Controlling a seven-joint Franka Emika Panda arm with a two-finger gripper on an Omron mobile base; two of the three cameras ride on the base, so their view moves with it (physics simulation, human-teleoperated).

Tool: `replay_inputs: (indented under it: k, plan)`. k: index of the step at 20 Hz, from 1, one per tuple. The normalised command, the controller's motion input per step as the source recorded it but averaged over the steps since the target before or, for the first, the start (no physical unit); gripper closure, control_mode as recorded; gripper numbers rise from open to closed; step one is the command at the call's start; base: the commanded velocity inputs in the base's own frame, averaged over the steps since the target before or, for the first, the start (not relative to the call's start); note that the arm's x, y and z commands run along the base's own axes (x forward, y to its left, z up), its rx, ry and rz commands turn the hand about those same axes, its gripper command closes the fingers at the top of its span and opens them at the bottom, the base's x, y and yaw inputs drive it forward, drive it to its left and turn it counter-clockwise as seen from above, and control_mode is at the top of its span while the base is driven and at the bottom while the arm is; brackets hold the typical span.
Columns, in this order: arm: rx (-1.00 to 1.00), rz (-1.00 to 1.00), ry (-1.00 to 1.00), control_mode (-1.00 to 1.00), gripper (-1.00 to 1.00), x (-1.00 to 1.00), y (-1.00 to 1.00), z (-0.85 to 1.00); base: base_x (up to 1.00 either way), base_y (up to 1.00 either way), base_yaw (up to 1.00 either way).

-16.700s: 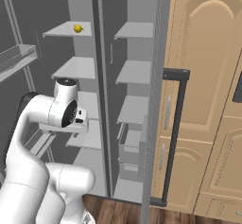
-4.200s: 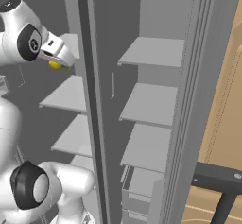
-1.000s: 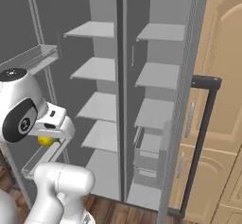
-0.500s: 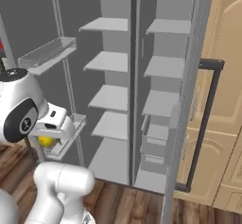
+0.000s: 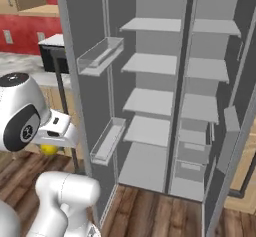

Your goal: Retrieve a lemon from the fridge and place it on the cutting board with the fish.

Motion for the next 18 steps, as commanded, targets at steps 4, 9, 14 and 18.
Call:
replay_inputs:
  k: [4, 9, 14, 18]
  plan:
    - [0.0, 0.0, 0.0, 1.0, 1.0, 0.0, 0.0, 0.0, -0.09, 0.88, 0.0]
    - [0.0, 0.0, 0.0, 1.0, 1.0, 0.0, 0.0, 0.0, 0.0, 0.89, -0.06]
    - [0.0, 0.0, 0.0, 1.0, 1.0, 0.0, 0.0, 0.0, 0.0, 0.62, -0.27]
    - [0.0, 0.0, 0.0, 1.0, 1.0, 0.0, 0.0, 0.0, 0.03, 0.41, -0.36]
